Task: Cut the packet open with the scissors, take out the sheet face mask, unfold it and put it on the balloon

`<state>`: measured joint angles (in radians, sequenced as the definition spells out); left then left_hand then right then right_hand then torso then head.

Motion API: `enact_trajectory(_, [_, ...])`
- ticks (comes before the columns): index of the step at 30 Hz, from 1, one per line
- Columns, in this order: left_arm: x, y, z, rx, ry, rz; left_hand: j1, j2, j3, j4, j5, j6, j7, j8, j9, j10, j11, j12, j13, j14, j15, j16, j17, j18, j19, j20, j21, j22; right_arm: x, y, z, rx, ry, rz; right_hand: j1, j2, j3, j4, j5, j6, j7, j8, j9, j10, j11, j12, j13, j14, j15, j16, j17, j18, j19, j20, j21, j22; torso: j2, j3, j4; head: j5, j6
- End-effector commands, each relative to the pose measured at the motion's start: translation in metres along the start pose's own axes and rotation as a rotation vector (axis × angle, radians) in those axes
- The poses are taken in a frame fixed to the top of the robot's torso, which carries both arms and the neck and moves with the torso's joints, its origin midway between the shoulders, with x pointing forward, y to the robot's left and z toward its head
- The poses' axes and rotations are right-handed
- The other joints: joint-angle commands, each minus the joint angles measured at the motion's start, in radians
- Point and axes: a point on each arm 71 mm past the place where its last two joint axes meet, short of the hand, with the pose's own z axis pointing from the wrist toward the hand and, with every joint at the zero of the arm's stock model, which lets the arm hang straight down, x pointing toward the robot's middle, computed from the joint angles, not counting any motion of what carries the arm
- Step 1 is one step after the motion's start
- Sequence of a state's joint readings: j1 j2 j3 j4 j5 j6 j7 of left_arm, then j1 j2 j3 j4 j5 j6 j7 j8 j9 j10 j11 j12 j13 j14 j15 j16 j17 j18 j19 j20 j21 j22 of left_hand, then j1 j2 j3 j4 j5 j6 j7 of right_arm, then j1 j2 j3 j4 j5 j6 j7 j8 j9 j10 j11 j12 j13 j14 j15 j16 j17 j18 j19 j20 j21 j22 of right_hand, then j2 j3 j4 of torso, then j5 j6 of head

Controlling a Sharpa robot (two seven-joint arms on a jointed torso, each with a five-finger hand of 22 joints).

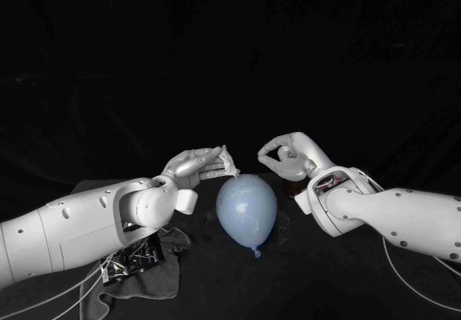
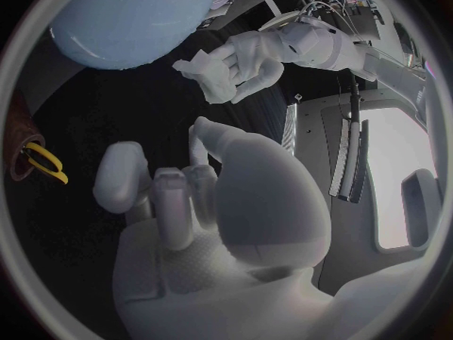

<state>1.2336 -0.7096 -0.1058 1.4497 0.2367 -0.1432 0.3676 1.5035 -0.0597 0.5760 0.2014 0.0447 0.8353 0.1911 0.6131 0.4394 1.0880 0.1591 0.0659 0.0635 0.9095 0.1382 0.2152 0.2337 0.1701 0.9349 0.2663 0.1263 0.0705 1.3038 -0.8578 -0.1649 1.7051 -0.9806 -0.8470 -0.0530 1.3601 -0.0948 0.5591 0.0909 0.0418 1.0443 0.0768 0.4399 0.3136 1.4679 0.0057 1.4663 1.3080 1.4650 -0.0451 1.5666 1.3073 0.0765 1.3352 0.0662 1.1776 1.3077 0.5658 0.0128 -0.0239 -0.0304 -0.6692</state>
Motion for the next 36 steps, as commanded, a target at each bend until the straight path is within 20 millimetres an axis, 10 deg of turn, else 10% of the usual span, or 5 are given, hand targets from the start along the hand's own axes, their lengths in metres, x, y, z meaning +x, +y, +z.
enact_trajectory(1, [0.003,0.000,0.000,-0.008,0.033,-0.019,-0.001,0.002,0.008,-0.003,0.004,-0.007,-0.001,0.004,0.004,-0.007,0.000,-0.004,-0.001,0.004,0.004,-0.006,-0.002,0.017,0.009,-0.001,0.004,0.001,0.003,-0.002,-0.001,-0.003,0.022,0.023,-0.004,0.002,0.008,-0.001,0.007,-0.012,0.002,0.004,0.049,0.048,0.000,-0.012,0.174,0.102,-0.001,0.002,0.256,0.014,-0.013,0.000,-0.014,0.142,0.000,0.0004,-0.0004,0.000,-0.001])
enact_trajectory(18, [0.005,-0.007,0.003,-0.008,0.057,-0.032,-0.004,0.004,0.016,-0.007,0.004,-0.022,0.003,0.015,0.015,-0.020,0.004,-0.004,-0.002,0.002,0.007,-0.019,-0.009,0.016,0.030,-0.010,0.009,-0.001,0.017,-0.011,-0.005,0.023,0.102,0.022,-0.052,-0.046,-0.046,-0.011,0.013,-0.107,0.056,-0.064,0.032,-0.021,0.048,-0.121,0.101,0.045,0.042,-0.035,0.161,0.035,-0.101,0.034,-0.147,0.106,0.000,0.0001,0.0001,-0.005,-0.004])
enact_trajectory(26, [0.008,-0.015,0.004,0.019,0.065,-0.038,-0.014,0.004,0.026,-0.007,0.003,-0.036,0.002,0.032,0.030,-0.026,0.005,-0.003,-0.001,0.002,0.009,-0.034,-0.018,0.012,-0.021,0.010,-0.028,-0.008,0.027,-0.011,-0.006,0.111,0.145,0.100,-0.172,-0.081,-0.160,0.110,0.012,-0.120,0.068,-0.115,0.009,-0.006,0.062,-0.087,0.123,0.057,0.054,-0.025,0.181,0.032,-0.081,0.050,-0.123,0.116,-0.001,-0.0010,0.0011,-0.008,0.000])
enact_trajectory(36, [0.010,-0.019,0.004,0.031,0.077,-0.040,-0.015,0.003,0.028,-0.009,0.004,-0.039,0.002,0.034,0.033,-0.026,0.005,-0.002,-0.001,0.004,0.010,-0.037,-0.019,0.012,-0.029,0.014,-0.034,-0.007,0.036,-0.015,-0.008,0.249,0.195,0.383,-0.192,-0.055,-0.272,0.201,0.006,-0.125,0.073,-0.151,0.000,0.033,0.066,-0.014,0.173,0.095,0.058,-0.002,0.244,0.019,-0.036,0.054,-0.051,0.137,0.000,0.0003,-0.0004,-0.011,0.003])
